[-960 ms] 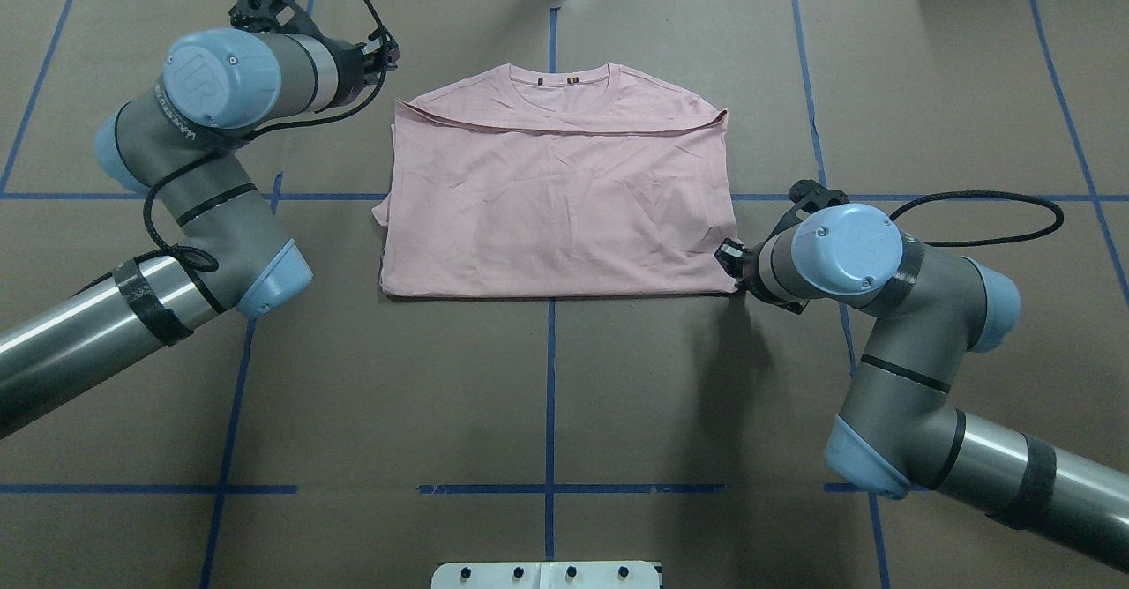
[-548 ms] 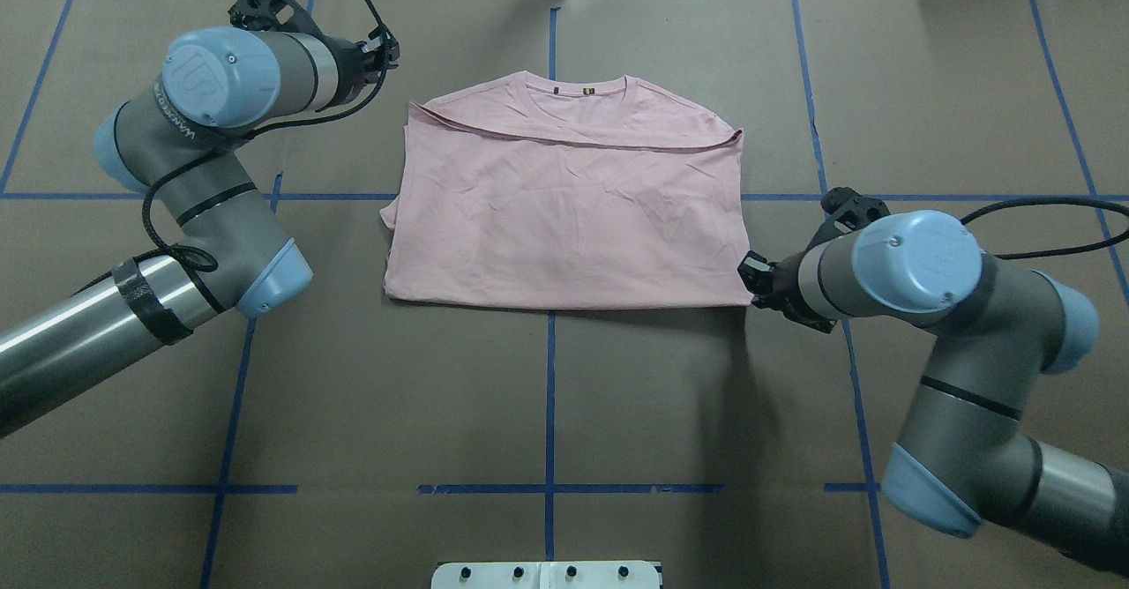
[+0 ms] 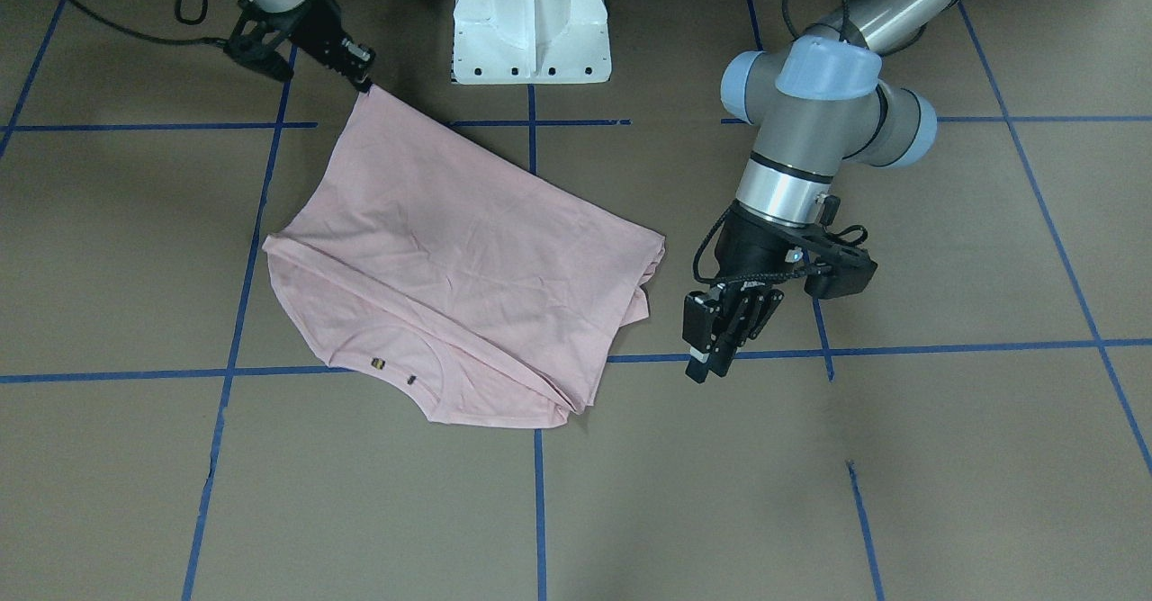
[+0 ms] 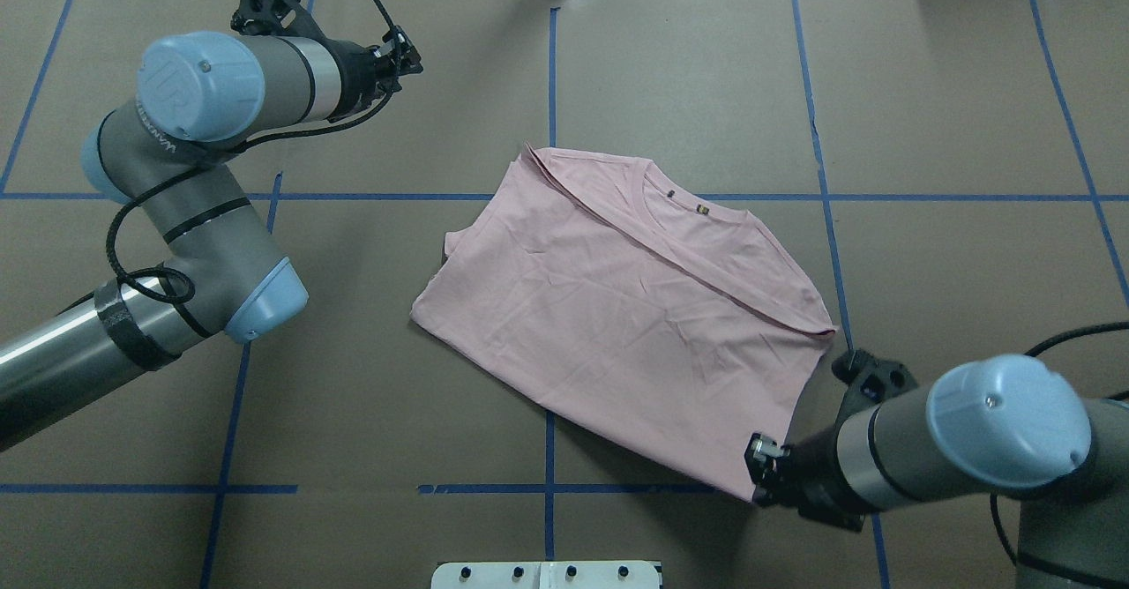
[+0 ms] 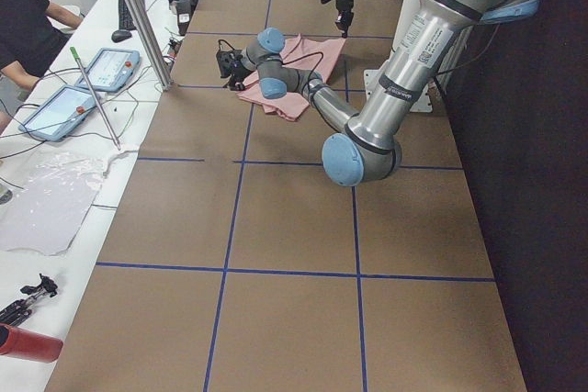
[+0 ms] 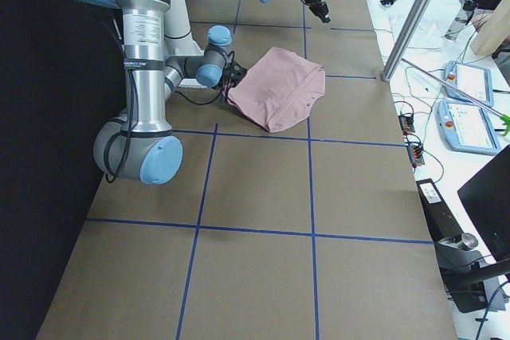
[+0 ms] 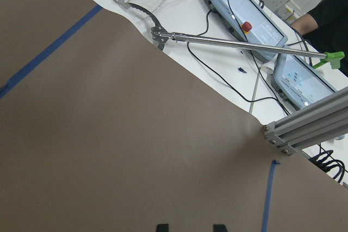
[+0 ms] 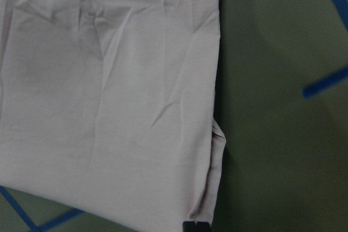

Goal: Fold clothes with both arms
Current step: 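Drag the folded shirt with the right gripper, rotating it on the table, then bring both grippers to opposite edges of the rotated shirt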

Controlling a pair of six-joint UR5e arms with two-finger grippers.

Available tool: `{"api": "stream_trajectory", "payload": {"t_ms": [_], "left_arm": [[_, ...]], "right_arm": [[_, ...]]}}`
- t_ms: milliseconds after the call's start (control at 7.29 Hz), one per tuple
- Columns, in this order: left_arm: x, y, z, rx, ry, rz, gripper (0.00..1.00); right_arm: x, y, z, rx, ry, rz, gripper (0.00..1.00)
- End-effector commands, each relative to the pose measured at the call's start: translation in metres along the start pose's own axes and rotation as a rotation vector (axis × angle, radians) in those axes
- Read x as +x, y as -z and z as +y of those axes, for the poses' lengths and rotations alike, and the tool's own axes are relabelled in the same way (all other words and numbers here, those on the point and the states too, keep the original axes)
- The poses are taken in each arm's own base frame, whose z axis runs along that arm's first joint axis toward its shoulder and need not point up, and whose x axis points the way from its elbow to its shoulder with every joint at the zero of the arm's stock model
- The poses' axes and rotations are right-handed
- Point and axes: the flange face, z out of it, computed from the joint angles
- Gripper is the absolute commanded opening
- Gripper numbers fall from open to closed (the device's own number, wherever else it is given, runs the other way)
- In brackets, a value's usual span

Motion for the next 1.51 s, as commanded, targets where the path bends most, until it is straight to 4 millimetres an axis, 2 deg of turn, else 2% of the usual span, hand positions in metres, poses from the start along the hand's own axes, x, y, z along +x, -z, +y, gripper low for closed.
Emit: {"api": "stream_trajectory", "payload": {"t_ms": [0,137,274,411,548,685,823,960,1097,1234,1371], "left_arm": [[0.006,0.03,0.022,-0.144,0.027,0.031,0.44],[0.009,0.039,0.03,-0.216,0.015,0.038,0.42],[0.004,0.052,0.039,-0.287,0.003,0.042,0.36],[0.011,0.063,0.06,-0.315,0.006,0.039,0.5],[0.003,0.071,0.085,-0.323,0.007,-0.045,0.99],[0.003,0.077,0.106,-0.335,0.002,-0.124,1.0],[0.0,0.08,0.127,-0.362,-0.006,-0.165,1.0],[-0.017,0.069,0.159,-0.358,0.038,-0.294,0.95],[-0.026,0.065,0.188,-0.318,0.056,-0.318,0.92],[-0.042,0.059,0.22,-0.348,0.038,-0.364,0.82],[-0.064,0.056,0.23,-0.354,0.03,-0.406,0.77]], "right_arm": [[0.03,-0.03,0.069,-0.115,-0.028,0.101,0.06],[0.034,-0.04,0.08,-0.088,-0.01,0.094,0.99],[0.03,-0.042,0.075,-0.042,-0.008,0.064,1.0],[0.021,-0.031,0.056,-0.011,-0.027,0.032,1.0],[0.01,-0.017,0.03,0.031,-0.063,-0.002,1.0],[-0.013,0.008,0.007,0.06,-0.098,-0.075,1.0],[-0.023,0.026,-0.033,0.129,-0.146,-0.118,1.0],[-0.04,0.065,-0.074,0.213,-0.139,-0.205,1.0],[-0.047,0.091,-0.102,0.274,-0.129,-0.249,1.0],[-0.049,0.101,-0.111,0.302,-0.144,-0.274,1.0],[-0.05,0.1,-0.116,0.325,-0.15,-0.276,1.0]]}}
